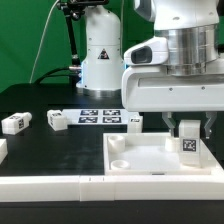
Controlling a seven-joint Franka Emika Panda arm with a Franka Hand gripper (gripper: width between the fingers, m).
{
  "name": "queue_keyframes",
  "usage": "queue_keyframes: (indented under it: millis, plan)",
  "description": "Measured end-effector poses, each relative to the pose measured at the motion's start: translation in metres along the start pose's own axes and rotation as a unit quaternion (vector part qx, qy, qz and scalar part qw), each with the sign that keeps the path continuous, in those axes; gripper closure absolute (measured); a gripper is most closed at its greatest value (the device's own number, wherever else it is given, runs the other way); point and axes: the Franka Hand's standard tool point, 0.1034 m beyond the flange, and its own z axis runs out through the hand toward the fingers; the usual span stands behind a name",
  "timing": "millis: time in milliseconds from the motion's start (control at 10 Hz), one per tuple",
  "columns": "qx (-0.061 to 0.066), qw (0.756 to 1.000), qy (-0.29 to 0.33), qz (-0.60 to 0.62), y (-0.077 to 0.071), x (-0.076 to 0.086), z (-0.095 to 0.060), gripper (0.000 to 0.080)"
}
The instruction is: Assemble one leg
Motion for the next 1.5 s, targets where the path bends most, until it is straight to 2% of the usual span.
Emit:
queue_keyframes:
  millis: [200,400,500,600,700,800,900,1000,1100,1500]
  plan:
    - [-0.004,0.997,0.002,0.083,-0.0018,-0.0022,0.0012,0.0508]
    - [0.001,0.982,-0.002,0.189,-0.0025,-0.0020,0.0012,0.0508]
    - [0.001,0.982,-0.002,0.187,-0.0029,-0.0023,0.0013,0.0458]
    - [0.001,0.984,-0.002,0.181,-0.0030,-0.0024,0.0014,0.0321]
    - [0.001,0.987,-0.003,0.159,-0.0031,-0.0027,0.0017,0.0321]
    - [0.001,0.989,-0.002,0.145,-0.0039,-0.0030,0.0015,0.0183]
    - [-0.002,0.997,0.001,0.077,-0.0048,-0.0023,0.0006,0.0160]
    - [-0.006,1.000,0.002,0.016,-0.0053,-0.0030,0.0007,0.0160]
    - [-0.016,0.999,0.001,-0.041,-0.0069,-0.0056,0.0006,0.0151]
    - [-0.018,0.970,-0.001,-0.244,-0.0061,-0.0040,0.0000,0.0150]
